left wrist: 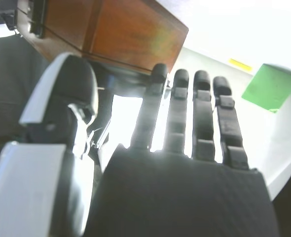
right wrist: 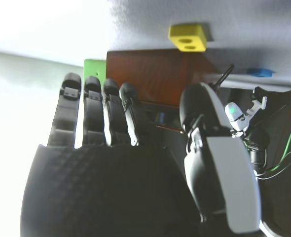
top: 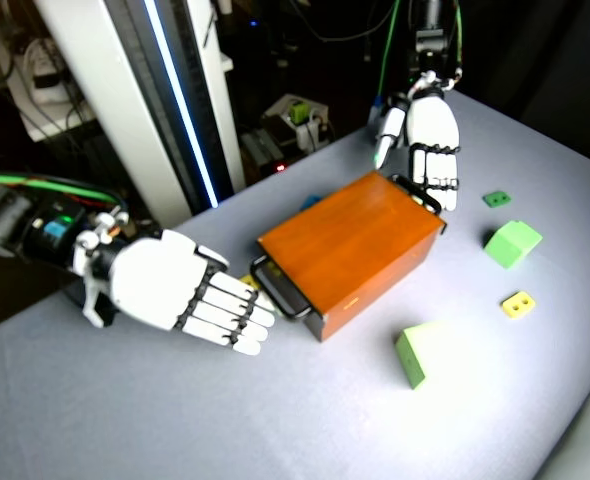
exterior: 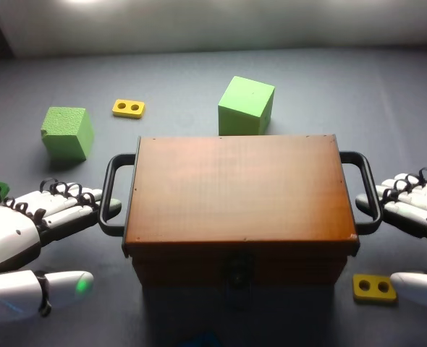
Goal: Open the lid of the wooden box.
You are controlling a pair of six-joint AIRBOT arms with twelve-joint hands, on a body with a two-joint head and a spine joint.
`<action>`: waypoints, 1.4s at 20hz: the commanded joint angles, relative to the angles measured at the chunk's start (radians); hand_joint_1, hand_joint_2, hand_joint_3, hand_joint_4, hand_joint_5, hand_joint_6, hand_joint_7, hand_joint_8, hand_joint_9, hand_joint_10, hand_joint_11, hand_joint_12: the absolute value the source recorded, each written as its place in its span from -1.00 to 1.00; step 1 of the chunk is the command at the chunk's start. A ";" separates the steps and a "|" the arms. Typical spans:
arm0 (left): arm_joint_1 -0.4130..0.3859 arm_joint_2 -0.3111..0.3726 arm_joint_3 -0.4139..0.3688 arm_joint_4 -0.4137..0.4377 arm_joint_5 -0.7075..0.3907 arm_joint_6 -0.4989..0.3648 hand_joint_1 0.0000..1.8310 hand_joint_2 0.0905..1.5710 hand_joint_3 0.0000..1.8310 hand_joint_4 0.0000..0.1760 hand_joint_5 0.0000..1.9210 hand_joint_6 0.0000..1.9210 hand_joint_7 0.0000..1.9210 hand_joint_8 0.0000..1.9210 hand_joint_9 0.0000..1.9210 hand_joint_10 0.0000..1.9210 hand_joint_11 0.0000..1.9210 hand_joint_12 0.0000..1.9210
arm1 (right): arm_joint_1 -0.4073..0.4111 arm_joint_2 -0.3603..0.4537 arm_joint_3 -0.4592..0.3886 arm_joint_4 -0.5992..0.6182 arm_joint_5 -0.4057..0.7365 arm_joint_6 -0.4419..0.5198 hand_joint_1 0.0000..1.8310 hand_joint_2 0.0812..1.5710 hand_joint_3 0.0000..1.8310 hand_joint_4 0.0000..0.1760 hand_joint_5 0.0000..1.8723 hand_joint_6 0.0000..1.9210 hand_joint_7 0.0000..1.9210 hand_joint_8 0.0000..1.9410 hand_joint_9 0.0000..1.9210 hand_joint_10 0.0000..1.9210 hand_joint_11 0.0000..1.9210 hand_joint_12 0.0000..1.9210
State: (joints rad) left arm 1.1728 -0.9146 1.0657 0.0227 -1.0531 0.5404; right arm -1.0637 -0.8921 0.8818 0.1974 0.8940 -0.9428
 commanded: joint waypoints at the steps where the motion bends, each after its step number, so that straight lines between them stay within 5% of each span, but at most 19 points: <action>1: -0.007 -0.001 0.000 -0.004 -0.150 -0.011 -0.86 0.81 -1.00 0.12 -1.00 -1.00 -1.00 -1.00 -1.00 -1.00 -1.00 -1.00 | 0.007 0.006 -0.002 -0.015 0.169 0.015 -0.74 0.77 -0.99 -1.00 -1.00 -1.00 -1.00 -1.00 -1.00 -1.00 -1.00 -1.00; 3: -0.007 0.002 -0.001 -0.007 -0.162 -0.011 -0.82 0.82 -1.00 0.06 -1.00 -1.00 -1.00 -1.00 -1.00 -1.00 -1.00 -1.00 | 0.004 0.008 -0.002 -0.011 0.187 0.022 -0.69 0.75 -1.00 -1.00 -1.00 -1.00 -1.00 -1.00 -1.00 -1.00 -1.00 -1.00; 5: -0.007 0.004 -0.001 -0.012 -0.176 -0.011 -0.79 0.82 -1.00 0.28 -1.00 -1.00 -1.00 -1.00 -1.00 -1.00 -1.00 -1.00 | 0.001 0.010 -0.002 -0.009 0.202 0.029 -0.75 0.77 -1.00 -1.00 -1.00 -1.00 -1.00 -1.00 -1.00 -1.00 -0.97 -0.99; 7: -0.007 0.013 -0.005 -0.026 -0.200 0.002 -0.92 0.83 -1.00 -0.15 -1.00 -1.00 -1.00 -1.00 -1.00 -1.00 -1.00 -1.00 | 0.001 0.014 -0.003 -0.007 0.226 0.036 -0.78 0.78 -1.00 -1.00 -1.00 -1.00 -1.00 -1.00 -1.00 -1.00 -1.00 -0.60; 8: -0.007 0.019 -0.008 -0.036 -0.215 0.013 -0.87 0.84 -0.99 -0.29 -1.00 -1.00 -1.00 -1.00 -1.00 -1.00 -1.00 -1.00 | 0.001 0.017 -0.004 -0.006 0.236 0.037 -0.78 0.76 -1.00 -1.00 -1.00 -1.00 -1.00 -1.00 -1.00 -1.00 -1.00 -0.58; 9: -0.008 0.024 -0.008 -0.047 -0.231 0.020 -0.79 0.84 -1.00 -0.47 -1.00 -1.00 -1.00 -1.00 -1.00 -1.00 -1.00 -1.00 | 0.001 0.019 -0.004 -0.003 0.247 0.037 -0.77 0.75 -1.00 -1.00 -1.00 -1.00 -1.00 -1.00 -1.00 -1.00 -1.00 -0.65; 10: -0.010 0.027 -0.007 -0.057 -0.244 0.028 -0.76 0.84 -1.00 -0.37 -1.00 -1.00 -1.00 -1.00 -1.00 -1.00 -1.00 -1.00 | 0.001 0.021 -0.003 0.000 0.259 0.037 -0.80 0.74 -1.00 -1.00 -1.00 -1.00 -1.00 -1.00 -1.00 -1.00 -1.00 -0.67; 11: -0.013 0.030 -0.007 -0.064 -0.253 0.036 -0.71 0.83 -1.00 -0.32 -1.00 -1.00 -1.00 -1.00 -1.00 -1.00 -1.00 -1.00 | 0.001 0.022 -0.002 0.006 0.270 0.037 -0.82 0.73 -1.00 -1.00 -1.00 -1.00 -1.00 -1.00 -1.00 -1.00 -1.00 -0.93; 16: -0.073 0.031 0.006 -0.072 -0.270 0.078 -0.54 0.81 -1.00 -0.99 -0.97 -0.99 -1.00 -1.00 -1.00 -1.00 -1.00 -1.00 | 0.001 0.023 0.012 0.039 0.335 0.036 -0.82 0.74 -1.00 -1.00 -1.00 -1.00 -1.00 -1.00 -1.00 -1.00 -0.99 -0.99; 24: -0.160 -0.004 0.048 -0.096 -0.280 0.109 -0.41 0.81 -1.00 -1.00 -0.93 -1.00 -1.00 -1.00 -1.00 -1.00 -0.98 -0.99 | 0.046 0.023 0.033 0.077 0.392 0.006 -0.50 0.82 -0.99 -0.97 -1.00 -1.00 -1.00 -1.00 -1.00 -1.00 -1.00 -1.00; 26: -0.162 -0.009 0.049 -0.106 -0.295 0.110 -0.45 0.84 -0.99 -1.00 -1.00 -1.00 -1.00 -1.00 -1.00 -1.00 -0.99 -0.98 | 0.049 0.023 0.034 0.081 0.403 0.004 -0.40 0.85 -0.99 -0.22 -1.00 -1.00 -1.00 -1.00 -1.00 -1.00 -1.00 -1.00; 28: -0.162 -0.012 0.049 -0.112 -0.308 0.110 -0.43 0.85 -1.00 -1.00 -1.00 -1.00 -1.00 -1.00 -1.00 -1.00 -1.00 -0.77 | 0.049 0.023 0.032 0.085 0.416 0.004 -0.39 0.87 -0.98 -0.56 -1.00 -1.00 -1.00 -1.00 -1.00 -1.00 -1.00 -1.00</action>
State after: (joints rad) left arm 1.0206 -0.9276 1.1133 -0.0727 -1.2289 0.6537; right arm -1.0248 -0.8761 0.9104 0.2867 1.1713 -0.9409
